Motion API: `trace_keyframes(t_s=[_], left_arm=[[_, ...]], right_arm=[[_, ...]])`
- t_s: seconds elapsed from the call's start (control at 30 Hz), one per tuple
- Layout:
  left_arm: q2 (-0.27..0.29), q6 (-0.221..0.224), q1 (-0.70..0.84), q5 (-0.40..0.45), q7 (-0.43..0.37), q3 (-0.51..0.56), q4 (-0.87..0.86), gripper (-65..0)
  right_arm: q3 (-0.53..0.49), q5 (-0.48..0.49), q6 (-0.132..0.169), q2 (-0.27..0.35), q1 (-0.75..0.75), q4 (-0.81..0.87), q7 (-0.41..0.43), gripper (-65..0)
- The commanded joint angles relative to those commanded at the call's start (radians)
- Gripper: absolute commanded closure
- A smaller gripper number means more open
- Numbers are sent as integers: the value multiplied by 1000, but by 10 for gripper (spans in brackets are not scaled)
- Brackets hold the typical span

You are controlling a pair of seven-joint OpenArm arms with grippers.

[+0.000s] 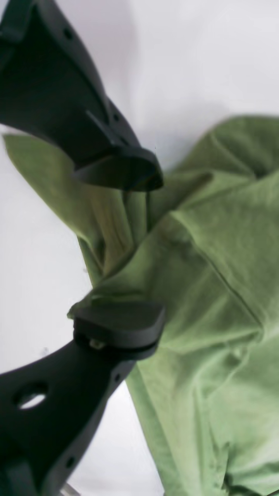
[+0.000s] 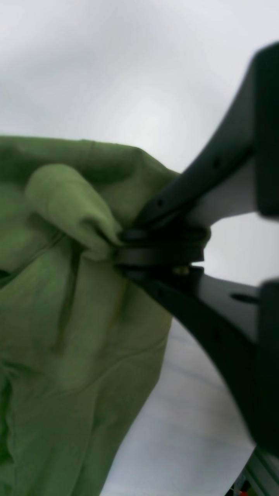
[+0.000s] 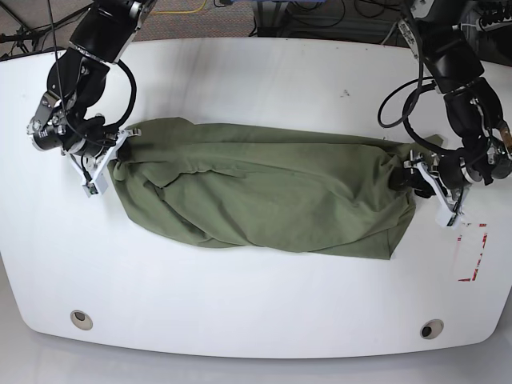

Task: Fold the T-shirt properly
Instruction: 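Grasp the green shirt's side edge with the left gripper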

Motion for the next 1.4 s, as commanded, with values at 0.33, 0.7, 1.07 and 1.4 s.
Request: trace_keyframes(t_s=[0.33, 0.7, 1.07, 1.4], left_arm=[[2, 0, 0, -103, 0, 112, 8, -414], [2, 0, -3, -147, 2, 152, 11, -414], [-51, 0, -2, -138, -2, 92, 6, -414], [-100, 0, -11, -137, -83, 52, 2, -414]], right_arm=[[0, 0, 0, -6, 0, 0, 0, 0], [2, 0, 0, -8, 0, 0, 0, 0], [2, 0, 0, -8, 0, 0, 0, 0], [0, 0, 0, -8, 0, -2, 0, 0]])
